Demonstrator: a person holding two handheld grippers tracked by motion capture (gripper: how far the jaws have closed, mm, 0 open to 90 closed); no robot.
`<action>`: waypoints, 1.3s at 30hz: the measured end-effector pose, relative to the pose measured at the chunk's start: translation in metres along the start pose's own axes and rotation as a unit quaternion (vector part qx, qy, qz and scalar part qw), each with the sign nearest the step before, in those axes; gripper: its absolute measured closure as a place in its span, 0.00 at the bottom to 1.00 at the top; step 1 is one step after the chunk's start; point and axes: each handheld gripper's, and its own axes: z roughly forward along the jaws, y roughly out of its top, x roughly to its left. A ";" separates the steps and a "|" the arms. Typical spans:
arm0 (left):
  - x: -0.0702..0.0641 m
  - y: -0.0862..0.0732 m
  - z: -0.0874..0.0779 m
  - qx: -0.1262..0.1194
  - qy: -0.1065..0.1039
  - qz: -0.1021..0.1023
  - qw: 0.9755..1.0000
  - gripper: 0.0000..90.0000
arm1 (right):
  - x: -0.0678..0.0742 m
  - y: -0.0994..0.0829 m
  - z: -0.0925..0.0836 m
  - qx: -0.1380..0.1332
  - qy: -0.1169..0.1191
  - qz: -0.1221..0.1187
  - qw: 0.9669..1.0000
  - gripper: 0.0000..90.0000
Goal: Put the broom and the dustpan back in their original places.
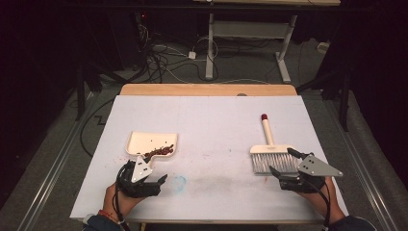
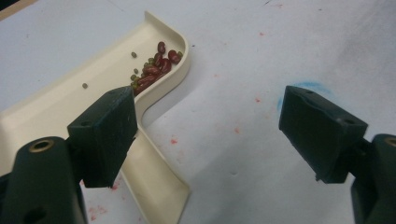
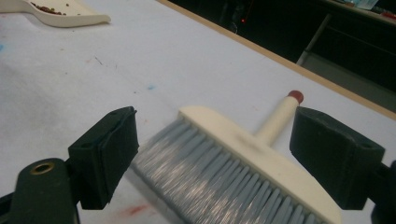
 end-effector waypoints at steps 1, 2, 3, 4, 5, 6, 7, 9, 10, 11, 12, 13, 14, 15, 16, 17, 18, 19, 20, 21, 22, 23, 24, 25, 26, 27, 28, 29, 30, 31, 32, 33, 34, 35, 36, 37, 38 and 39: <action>0.000 0.000 0.000 -0.001 0.000 0.001 1.000 0.21 | 0.001 -0.002 0.000 0.003 0.001 0.000 1.000 0.18; 0.000 0.000 0.000 0.000 0.000 0.001 1.000 0.21 | 0.003 -0.005 0.000 0.008 0.007 0.000 1.000 0.18; 0.000 0.000 0.001 0.001 0.001 0.002 1.000 0.21 | 0.004 -0.007 0.001 0.011 0.009 0.000 1.000 0.18; -0.001 0.001 0.001 0.001 0.002 0.003 1.000 0.21 | 0.006 -0.009 0.001 0.015 0.010 -0.003 1.000 0.18; -0.001 0.001 0.001 0.001 0.002 0.004 1.000 0.21 | 0.007 -0.010 0.001 0.019 0.013 -0.008 1.000 0.18; -0.001 0.001 0.001 0.000 0.001 0.004 1.000 0.21 | 0.009 -0.012 0.001 0.022 0.019 -0.009 1.000 0.18; -0.002 0.001 0.000 0.001 0.003 0.006 1.000 0.21 | 0.010 -0.012 0.000 0.023 0.026 -0.010 0.999 0.18; -0.002 0.001 0.000 0.001 0.003 0.008 1.000 0.21 | 0.011 -0.012 0.000 0.023 0.023 -0.015 0.999 0.18; -0.003 0.001 -0.001 -0.001 0.005 0.008 1.000 0.21 | 0.012 -0.012 0.000 0.023 0.022 -0.013 0.999 0.18; -0.003 0.001 -0.002 -0.002 0.004 0.010 1.000 0.21 | 0.012 -0.012 0.000 0.024 0.020 -0.013 0.999 0.18; -0.003 0.001 -0.002 -0.002 0.004 0.011 1.000 0.21 | 0.013 -0.012 -0.001 0.023 0.018 -0.016 0.999 0.18; -0.003 0.001 -0.002 -0.002 0.005 0.010 1.000 0.21 | 0.013 -0.011 -0.001 0.023 0.018 -0.016 0.999 0.18; -0.003 0.001 -0.002 -0.003 0.005 0.008 1.000 0.21 | 0.014 -0.011 -0.002 0.021 0.018 -0.016 0.999 0.18; -0.003 0.001 -0.001 -0.004 0.003 0.008 1.000 0.21 | 0.014 -0.011 -0.002 0.020 0.017 -0.017 1.000 0.18; -0.003 0.001 -0.001 -0.003 0.002 0.010 1.000 0.21 | 0.014 -0.011 -0.002 0.020 0.017 -0.017 1.000 0.18; -0.003 0.001 0.000 -0.005 0.004 0.016 1.000 0.21 | 0.014 -0.010 -0.002 0.019 0.016 -0.016 1.000 0.18; -0.004 0.001 -0.001 0.000 0.002 0.012 1.000 0.21 | 0.014 -0.010 -0.002 0.018 0.015 -0.015 1.000 0.18; -0.003 0.001 -0.001 -0.003 0.003 0.017 1.000 0.21 | 0.014 -0.009 -0.002 0.018 0.015 -0.014 1.000 0.18; -0.003 0.000 -0.001 -0.001 0.002 0.011 1.000 0.21 | 0.014 -0.009 -0.001 0.019 0.017 -0.013 1.000 0.18; -0.002 0.000 -0.001 -0.002 0.002 0.010 1.000 0.21 | 0.014 -0.009 -0.001 0.019 0.017 -0.013 1.000 0.18; -0.002 0.000 -0.001 -0.001 0.003 0.010 1.000 0.21 | 0.014 -0.009 -0.001 0.019 0.017 -0.013 1.000 0.18; -0.002 -0.001 -0.002 -0.001 0.004 0.010 1.000 0.21 | 0.014 -0.009 0.000 0.018 0.018 -0.013 1.000 0.18; -0.002 0.000 -0.002 -0.001 0.004 0.010 1.000 0.21 | 0.014 -0.009 0.000 0.019 0.017 -0.013 1.000 0.18; -0.003 0.000 -0.001 -0.002 0.003 0.009 1.000 0.21 | 0.013 -0.009 0.000 0.019 0.016 -0.013 1.000 0.18; -0.003 0.000 -0.001 -0.004 0.005 0.015 1.000 0.21 | 0.013 -0.009 0.000 0.019 0.017 -0.013 1.000 0.18; -0.003 0.000 -0.001 -0.004 0.006 0.017 1.000 0.21 | 0.013 -0.009 -0.001 0.019 0.016 -0.012 1.000 0.18; -0.003 0.001 -0.001 -0.003 0.005 0.017 1.000 0.21 | 0.013 -0.009 -0.001 0.020 0.014 -0.012 1.000 0.18; -0.004 0.000 0.000 0.001 0.002 0.012 1.000 0.21 | 0.012 -0.009 -0.001 0.020 0.015 -0.011 1.000 0.18; -0.004 0.000 0.000 0.000 0.002 0.011 1.000 0.21 | 0.012 -0.009 -0.001 0.020 0.015 -0.011 1.000 0.18; -0.004 0.000 0.000 0.000 0.002 0.011 1.000 0.21 | 0.012 -0.009 -0.002 0.018 0.014 -0.012 1.000 0.18; -0.004 0.000 0.000 0.001 0.001 0.011 1.000 0.21 | 0.012 -0.009 -0.002 0.018 0.014 -0.012 1.000 0.18; -0.004 0.000 0.001 0.002 0.001 0.011 1.000 0.21 | 0.012 -0.009 -0.002 0.017 0.014 -0.012 1.000 0.18; -0.004 0.000 0.001 0.003 0.001 0.012 1.000 0.21 | 0.012 -0.008 -0.002 0.017 0.013 -0.012 1.000 0.18; -0.004 0.000 0.001 0.004 0.000 0.012 1.000 0.21 | 0.012 -0.008 -0.002 0.017 0.012 -0.012 1.000 0.18; -0.004 0.000 0.001 0.004 -0.001 0.012 1.000 0.21 | 0.012 -0.008 -0.002 0.018 0.011 -0.013 1.000 0.18; -0.004 0.000 0.002 0.005 0.000 0.013 1.000 0.21 | 0.012 -0.008 -0.002 0.018 0.013 -0.011 1.000 0.18; -0.004 0.000 0.002 0.005 0.000 0.013 1.000 0.21 | 0.012 -0.008 -0.002 0.018 0.012 -0.011 1.000 0.18; -0.004 0.001 0.002 0.004 -0.001 0.012 1.000 0.21 | 0.011 -0.008 -0.002 0.017 0.011 -0.011 1.000 0.18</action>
